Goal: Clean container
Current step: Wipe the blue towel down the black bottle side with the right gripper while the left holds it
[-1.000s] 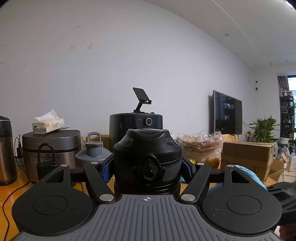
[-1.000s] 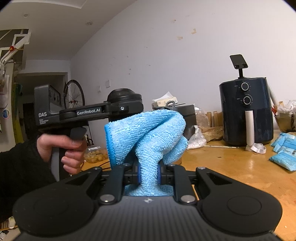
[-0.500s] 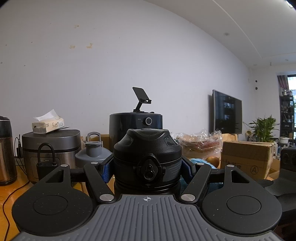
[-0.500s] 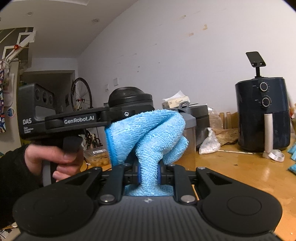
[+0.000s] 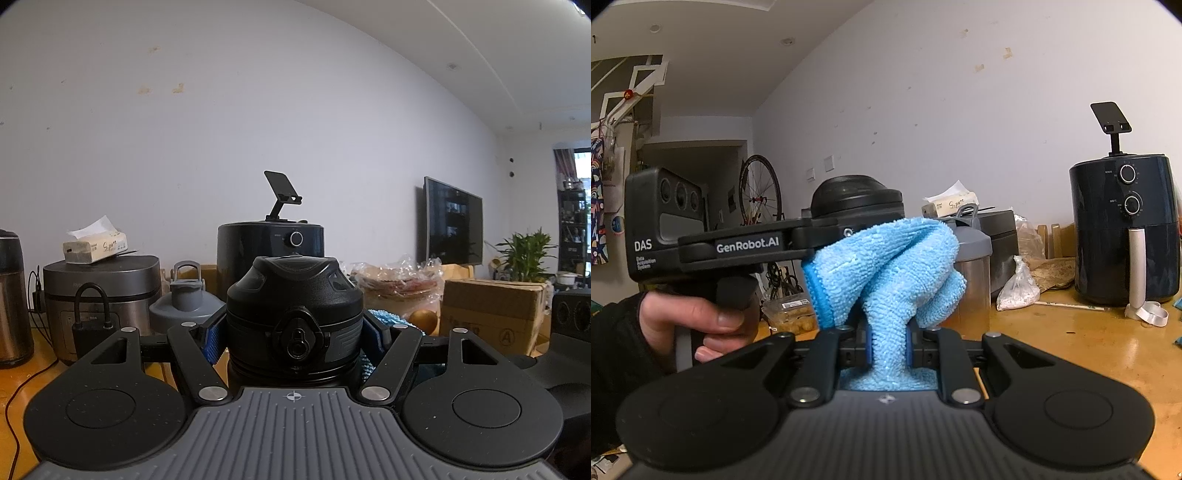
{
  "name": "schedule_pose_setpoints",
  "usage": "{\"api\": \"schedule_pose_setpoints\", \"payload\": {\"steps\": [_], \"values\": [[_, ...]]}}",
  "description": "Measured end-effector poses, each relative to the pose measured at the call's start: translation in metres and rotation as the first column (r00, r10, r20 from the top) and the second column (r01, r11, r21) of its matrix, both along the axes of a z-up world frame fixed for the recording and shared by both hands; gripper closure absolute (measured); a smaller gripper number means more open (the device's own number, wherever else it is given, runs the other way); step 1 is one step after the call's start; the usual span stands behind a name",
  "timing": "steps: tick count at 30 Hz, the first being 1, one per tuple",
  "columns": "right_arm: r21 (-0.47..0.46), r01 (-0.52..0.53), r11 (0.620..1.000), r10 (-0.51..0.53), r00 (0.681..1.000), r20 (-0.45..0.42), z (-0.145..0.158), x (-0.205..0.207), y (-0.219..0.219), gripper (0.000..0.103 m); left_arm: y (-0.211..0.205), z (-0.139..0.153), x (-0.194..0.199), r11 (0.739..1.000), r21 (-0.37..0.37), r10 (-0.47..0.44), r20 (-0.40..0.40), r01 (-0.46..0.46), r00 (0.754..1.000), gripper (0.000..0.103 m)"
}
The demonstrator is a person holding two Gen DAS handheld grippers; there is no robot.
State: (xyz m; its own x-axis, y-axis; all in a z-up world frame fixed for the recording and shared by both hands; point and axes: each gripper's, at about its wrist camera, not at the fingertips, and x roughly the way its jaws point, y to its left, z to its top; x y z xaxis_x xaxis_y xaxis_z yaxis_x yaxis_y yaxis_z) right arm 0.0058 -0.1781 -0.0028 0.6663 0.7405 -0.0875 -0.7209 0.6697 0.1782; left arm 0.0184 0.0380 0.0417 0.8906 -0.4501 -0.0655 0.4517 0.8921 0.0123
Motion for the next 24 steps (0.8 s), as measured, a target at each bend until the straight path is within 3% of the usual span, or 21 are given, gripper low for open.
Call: {"api": "schedule_pose_setpoints", "payload": {"steps": [10, 24], "values": [[-0.015, -0.01, 1.0, 0.009, 1.0, -0.017, -0.005, 0.003, 0.002, 0.091, 0.0, 0.001, 0.001, 1.0, -0.001, 0.0, 0.003, 0.0, 1.0, 0.035], [-0.103, -0.049, 0.993, 0.036, 0.992, -0.124, -0.045, 0.01, 0.011, 0.093, -0.001, 0.001, 0.0, 1.0, 0.0, 0.0, 0.005, 0.0, 1.0, 0.035]]}}
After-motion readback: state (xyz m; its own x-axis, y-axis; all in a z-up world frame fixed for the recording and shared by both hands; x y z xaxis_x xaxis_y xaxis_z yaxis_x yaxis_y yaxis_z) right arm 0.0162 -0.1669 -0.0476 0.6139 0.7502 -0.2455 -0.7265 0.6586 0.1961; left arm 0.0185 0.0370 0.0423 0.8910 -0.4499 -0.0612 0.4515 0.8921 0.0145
